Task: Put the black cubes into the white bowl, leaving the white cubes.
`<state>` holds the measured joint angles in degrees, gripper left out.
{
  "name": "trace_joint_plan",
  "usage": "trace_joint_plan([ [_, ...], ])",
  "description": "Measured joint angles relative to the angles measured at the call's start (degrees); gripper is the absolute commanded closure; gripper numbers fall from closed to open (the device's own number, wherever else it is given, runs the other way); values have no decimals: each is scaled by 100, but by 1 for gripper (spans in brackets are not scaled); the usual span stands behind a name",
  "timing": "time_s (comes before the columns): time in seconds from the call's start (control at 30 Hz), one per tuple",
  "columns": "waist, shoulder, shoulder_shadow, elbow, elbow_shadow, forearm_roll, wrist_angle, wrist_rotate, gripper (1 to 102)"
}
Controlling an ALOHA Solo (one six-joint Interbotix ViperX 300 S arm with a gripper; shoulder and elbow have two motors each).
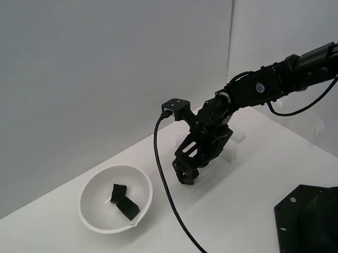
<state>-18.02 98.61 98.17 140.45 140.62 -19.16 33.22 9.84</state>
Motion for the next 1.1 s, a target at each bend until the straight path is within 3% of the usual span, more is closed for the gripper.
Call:
trace_joint_plan([
  [0.27, -70, -79, -79, 70, 62, 9, -9, 0, 19],
  [0.33, -132, -97, -88, 53, 53, 0, -9, 9, 31],
  [0.47, -211, -185, -185, 53, 53, -26, -105, 9, 77],
  [0.6, -290, -141, -141, 53, 53, -35, -105, 9, 99],
  [0.87, -290, 492, 501, -9, -9, 9, 53, 9, 100],
  [1.1, -360, 940, 932, -729, -729, -26, 545, -70, 100],
])
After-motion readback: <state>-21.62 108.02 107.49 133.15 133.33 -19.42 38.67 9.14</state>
